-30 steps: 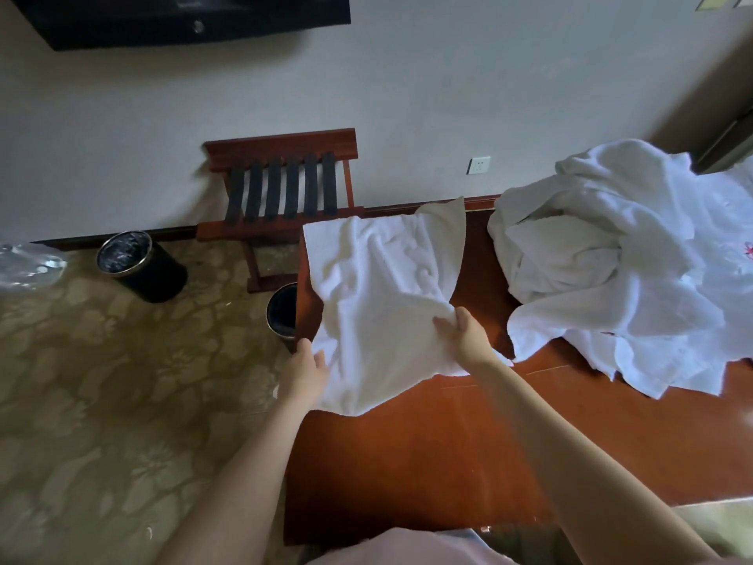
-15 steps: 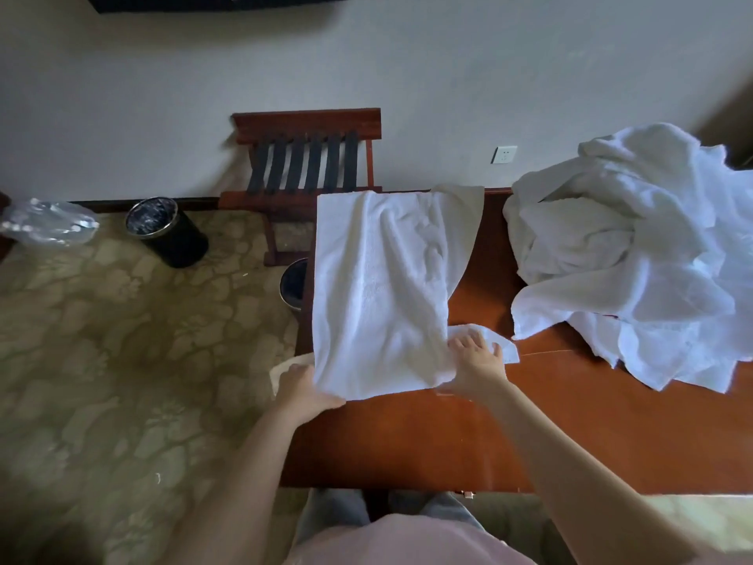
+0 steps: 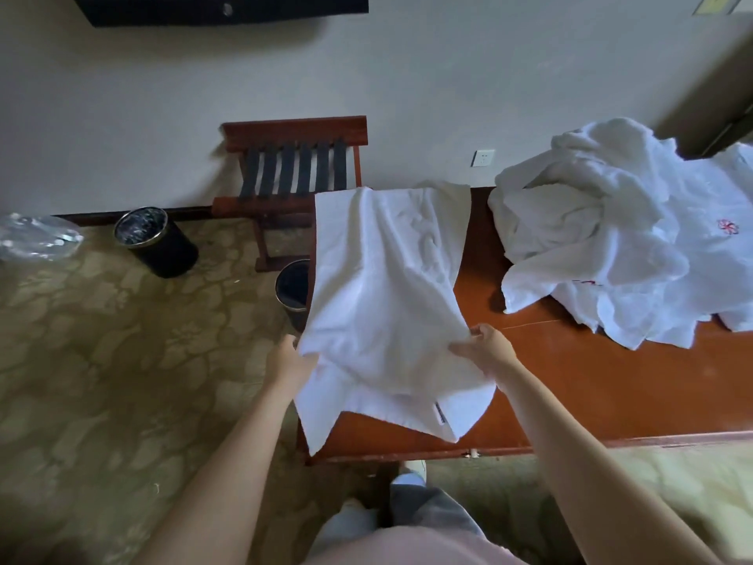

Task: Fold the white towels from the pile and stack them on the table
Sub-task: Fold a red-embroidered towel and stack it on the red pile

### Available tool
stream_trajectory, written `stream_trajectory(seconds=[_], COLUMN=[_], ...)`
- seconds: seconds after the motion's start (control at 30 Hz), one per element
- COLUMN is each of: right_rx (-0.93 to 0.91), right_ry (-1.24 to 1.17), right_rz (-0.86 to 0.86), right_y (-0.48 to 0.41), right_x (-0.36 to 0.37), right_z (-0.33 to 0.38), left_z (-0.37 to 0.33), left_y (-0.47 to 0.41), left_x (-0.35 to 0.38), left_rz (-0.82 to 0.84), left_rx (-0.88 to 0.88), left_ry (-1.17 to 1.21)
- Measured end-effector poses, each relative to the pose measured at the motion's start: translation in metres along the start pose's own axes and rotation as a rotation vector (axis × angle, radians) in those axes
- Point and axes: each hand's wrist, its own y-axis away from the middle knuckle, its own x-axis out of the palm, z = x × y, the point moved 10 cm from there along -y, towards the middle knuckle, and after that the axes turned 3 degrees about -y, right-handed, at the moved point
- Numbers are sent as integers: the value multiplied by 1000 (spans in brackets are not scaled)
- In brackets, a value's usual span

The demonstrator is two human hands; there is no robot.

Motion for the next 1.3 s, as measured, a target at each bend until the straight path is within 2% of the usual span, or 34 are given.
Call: stream_trajectory(seconds=[0.1,0.23,0.37,0.57,0.7,0.87,0.97,1.07,1.13,1.23,1.3], right_rx=[151,216,282,285,267,107,75,139,228,292,260], right_ry=[335,483,434,328,88,-330,-458,-452,-421,-347,-198], right_rz=[14,-14,-131,-265,-259,-334,-419,-517,-513,-429,-419], right_y=[22,51,71,94,103,109,120,135,142,145,150], right_x=[4,11,4,7,20,9,-9,-23,-22,-10,-4], right_z=[-34,-78,-112,-132,-142,-127,-129,-150,-168,-188,-187], left_z=[34,74,94,116,129,119,116,115,110,92,78], left_y=[11,34,47,57,72,80,89,100,106,118,126], left_x=[11,37,42,43,47,31,30,31,31,33,39], left_rz=[134,293,251,155,142,-1,-19,-31,-66,-58,-3], left_rx=[-123,-188,-166,-142,-198,-113,-100,-101,-62,85,206], left_ry=[-137,-281,-352,-290,-196,-133,-101,-77,-13,124,79])
